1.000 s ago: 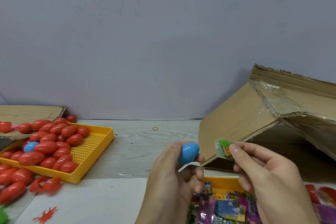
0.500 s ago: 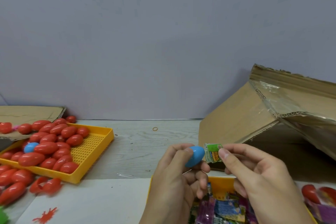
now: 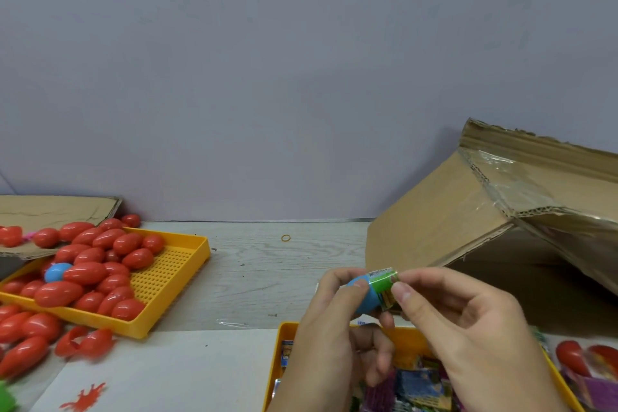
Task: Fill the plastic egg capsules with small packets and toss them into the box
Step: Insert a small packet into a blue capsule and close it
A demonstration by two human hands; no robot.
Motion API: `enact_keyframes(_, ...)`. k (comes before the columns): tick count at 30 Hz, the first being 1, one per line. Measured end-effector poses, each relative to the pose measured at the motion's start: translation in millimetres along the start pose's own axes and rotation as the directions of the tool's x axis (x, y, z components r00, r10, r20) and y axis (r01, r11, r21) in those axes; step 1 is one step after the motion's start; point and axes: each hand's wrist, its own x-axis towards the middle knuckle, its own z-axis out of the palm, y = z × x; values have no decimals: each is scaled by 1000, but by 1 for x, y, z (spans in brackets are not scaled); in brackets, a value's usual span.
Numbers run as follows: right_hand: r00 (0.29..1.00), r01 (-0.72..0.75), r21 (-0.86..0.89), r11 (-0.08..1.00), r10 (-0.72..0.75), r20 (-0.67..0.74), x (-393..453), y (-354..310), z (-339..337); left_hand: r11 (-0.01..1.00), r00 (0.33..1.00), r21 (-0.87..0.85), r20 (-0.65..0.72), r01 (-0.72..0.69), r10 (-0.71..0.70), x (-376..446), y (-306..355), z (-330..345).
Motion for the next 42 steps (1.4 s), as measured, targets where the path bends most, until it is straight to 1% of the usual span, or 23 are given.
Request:
enact_keyframes(2, 1000, 26, -25, 999, -26, -10, 0, 0, 0, 1000, 1000, 27, -5, 5, -5, 0, 1, 2)
enact_keyframes(5, 999, 32, -52, 998, -32, 4, -1, 0, 0, 992, 999, 115, -10, -43, 44, -1, 0, 2)
enact_keyframes(8, 999, -17, 8, 1000, 17, 28, -2, -3, -2, 975, 996, 204, 8, -91, 92, -4, -2, 0)
enact_keyframes(11, 997, -64, 78, 995, 61, 41, -3, -10, -4, 941, 986, 294, 64, -166, 154, -8, -3, 0)
enact_keyframes(15, 998, -67, 62, 996, 67, 2, -1, -14, -4, 902, 978, 380, 101, -208, 183, -12, -3, -1)
enact_keyframes(18, 994, -107, 60, 993, 108, -18, 0, -12, -4, 866, 970, 437, 120, -243, 211, -13, -4, -1)
enact_keyframes(21, 991, -135, 101, 986, 136, -5, 0, -11, -5, 862, 968, 441, 113, -250, 223, -15, -4, 1)
enact_keyframes(24, 990, -135, 123, 983, 138, -17, 1, -9, -5, 865, 974, 449, 79, -224, 211, -16, -3, 1)
enact_keyframes(26, 991, -131, 127, 983, 135, -20, 1, -9, -5, 875, 976, 433, 92, -217, 196, -16, -2, 3)
enact_keyframes(30, 990, -133, 136, 982, 137, -23, 2, -7, -5, 861, 974, 455, 110, -227, 199, -14, -1, 3)
enact_keyframes(33, 989, -141, 127, 982, 146, -27, 2, -8, -6, 846, 970, 476, 119, -241, 210, -14, -1, 3)
enact_keyframes(42, 979, -196, 78, 977, 199, -36, 1, -9, -8, 827, 976, 519, 109, -216, 187, -12, 3, 2)
